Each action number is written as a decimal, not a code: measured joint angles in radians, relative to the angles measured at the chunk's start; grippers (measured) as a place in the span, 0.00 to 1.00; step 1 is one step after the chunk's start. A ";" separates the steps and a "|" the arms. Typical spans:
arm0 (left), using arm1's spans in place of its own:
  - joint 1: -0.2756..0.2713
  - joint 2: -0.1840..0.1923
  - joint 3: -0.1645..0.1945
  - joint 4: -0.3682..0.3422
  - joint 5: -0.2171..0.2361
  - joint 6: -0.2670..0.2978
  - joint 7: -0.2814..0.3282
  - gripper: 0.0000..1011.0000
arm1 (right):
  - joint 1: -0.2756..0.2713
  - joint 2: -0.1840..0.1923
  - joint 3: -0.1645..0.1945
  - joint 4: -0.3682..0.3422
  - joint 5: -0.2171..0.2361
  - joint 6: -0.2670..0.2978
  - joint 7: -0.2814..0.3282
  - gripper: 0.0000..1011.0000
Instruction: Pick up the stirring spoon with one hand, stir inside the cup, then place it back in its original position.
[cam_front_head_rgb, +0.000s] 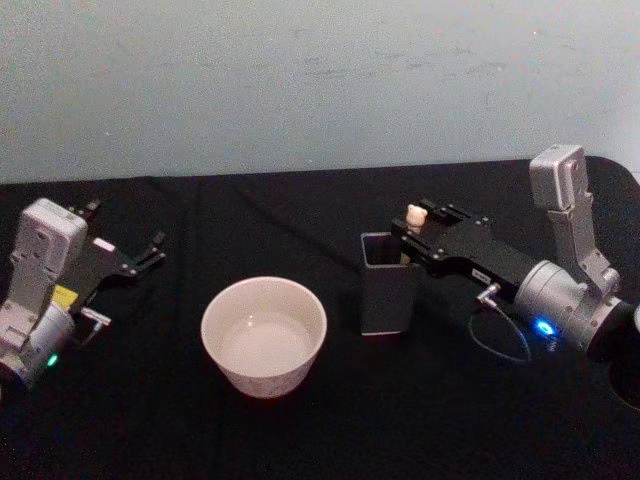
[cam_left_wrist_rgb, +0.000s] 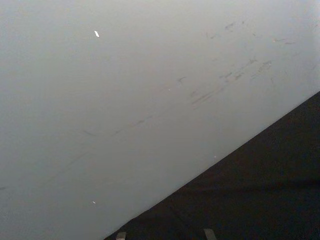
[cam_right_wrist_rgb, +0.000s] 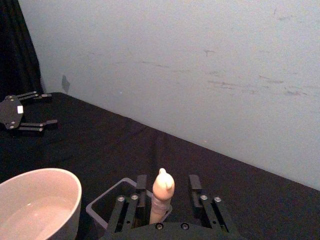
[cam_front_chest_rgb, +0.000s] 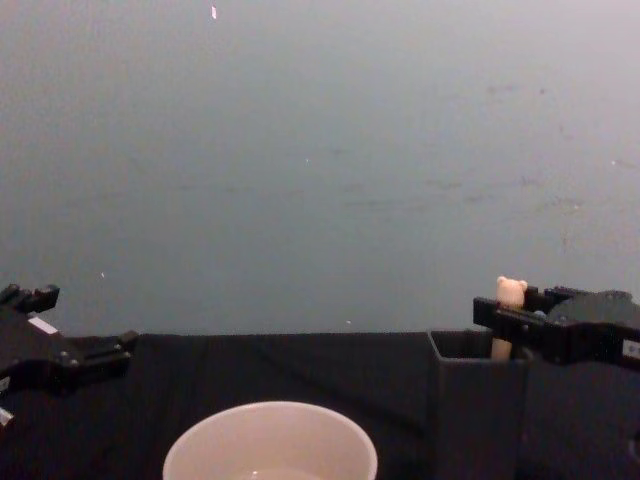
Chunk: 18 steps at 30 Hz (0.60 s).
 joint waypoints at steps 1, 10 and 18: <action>0.000 0.000 0.000 0.000 0.000 0.000 0.000 0.99 | 0.000 0.000 0.000 0.000 0.000 0.000 0.000 0.53; 0.000 0.000 0.000 0.000 0.000 0.000 0.000 0.99 | 0.000 0.000 0.000 0.000 0.000 0.000 0.000 0.23; 0.000 0.000 0.000 0.000 0.000 0.000 0.000 0.99 | 0.000 0.000 0.000 0.000 0.000 0.000 0.000 0.21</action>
